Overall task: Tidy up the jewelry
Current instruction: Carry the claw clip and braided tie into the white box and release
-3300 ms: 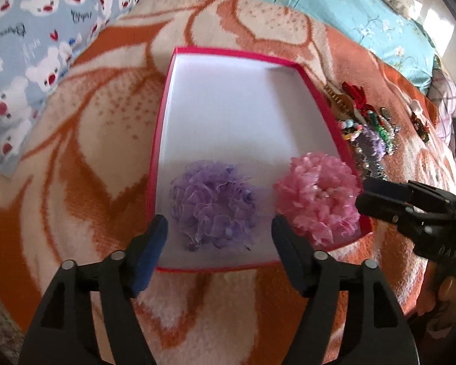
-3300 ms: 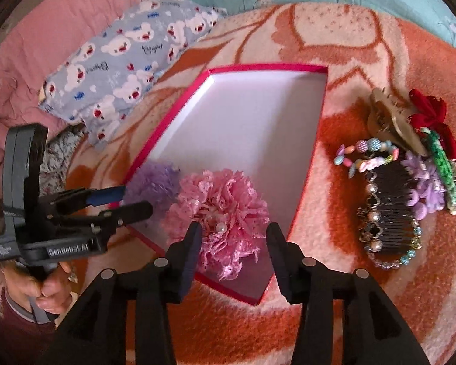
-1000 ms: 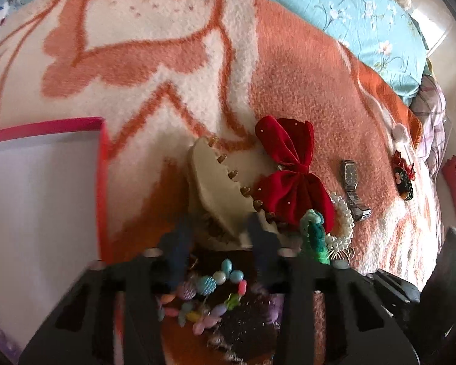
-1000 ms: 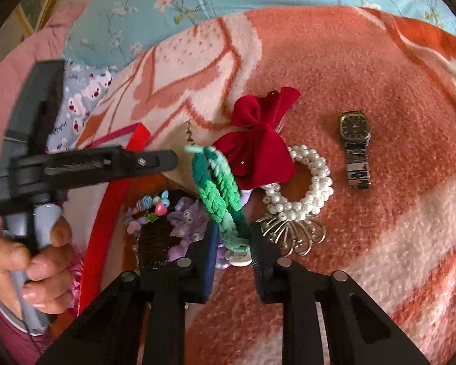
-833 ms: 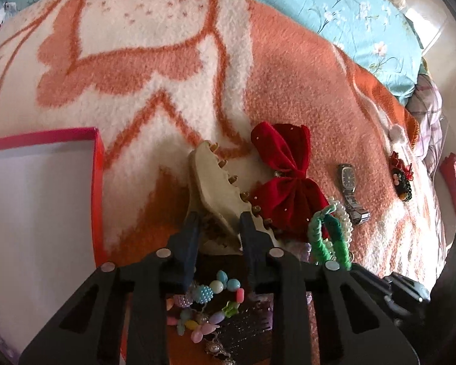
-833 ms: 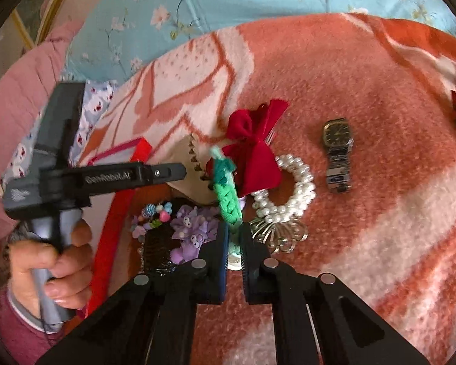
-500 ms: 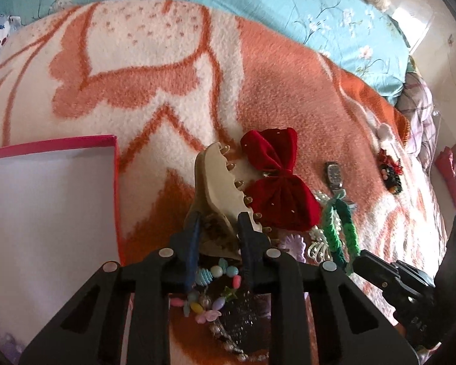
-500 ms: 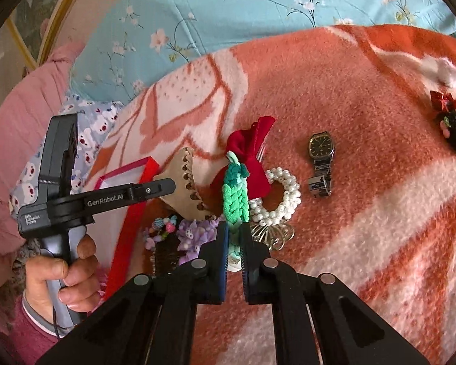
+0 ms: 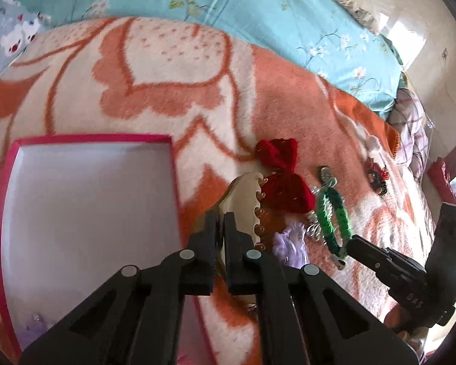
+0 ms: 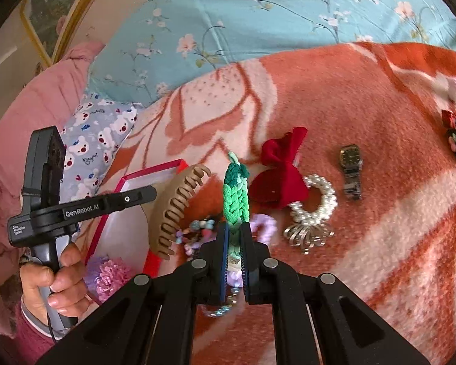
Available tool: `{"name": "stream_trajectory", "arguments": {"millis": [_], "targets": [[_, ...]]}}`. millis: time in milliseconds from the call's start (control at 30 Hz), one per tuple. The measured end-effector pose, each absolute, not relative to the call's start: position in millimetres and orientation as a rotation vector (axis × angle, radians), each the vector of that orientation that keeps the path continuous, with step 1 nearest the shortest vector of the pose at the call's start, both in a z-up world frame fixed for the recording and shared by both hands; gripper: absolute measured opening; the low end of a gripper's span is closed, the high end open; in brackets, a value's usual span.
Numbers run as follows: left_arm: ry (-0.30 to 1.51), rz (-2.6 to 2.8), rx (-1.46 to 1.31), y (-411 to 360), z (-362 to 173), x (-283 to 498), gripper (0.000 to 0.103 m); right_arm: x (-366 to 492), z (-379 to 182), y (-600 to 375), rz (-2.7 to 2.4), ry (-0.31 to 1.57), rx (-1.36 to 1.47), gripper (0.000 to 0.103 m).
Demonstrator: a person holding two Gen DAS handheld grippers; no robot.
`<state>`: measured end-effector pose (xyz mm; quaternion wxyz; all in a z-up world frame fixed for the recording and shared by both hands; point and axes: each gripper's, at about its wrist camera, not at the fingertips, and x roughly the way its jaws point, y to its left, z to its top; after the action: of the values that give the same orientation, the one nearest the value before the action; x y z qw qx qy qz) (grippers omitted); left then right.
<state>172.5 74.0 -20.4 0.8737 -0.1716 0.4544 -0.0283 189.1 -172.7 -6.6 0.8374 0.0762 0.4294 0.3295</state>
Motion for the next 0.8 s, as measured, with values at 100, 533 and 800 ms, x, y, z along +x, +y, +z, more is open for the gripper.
{"name": "stream_trajectory", "arguments": {"millis": [100, 533, 800], "targets": [[0.94, -0.056, -0.366, 78.3, -19.6, 165.0, 0.003, 183.7, -7.8, -162.5, 0.71, 0.915, 0.153, 0.006], [0.868, 0.042, -0.38, 134.0, 0.4, 129.4, 0.003, 169.9, 6.5, -111.5, 0.808, 0.895, 0.115, 0.006], [0.86, 0.131, -0.423, 186.9, -6.4, 114.1, 0.003, 166.2, 0.5, -44.7, 0.893, 0.909, 0.071, 0.006]]}}
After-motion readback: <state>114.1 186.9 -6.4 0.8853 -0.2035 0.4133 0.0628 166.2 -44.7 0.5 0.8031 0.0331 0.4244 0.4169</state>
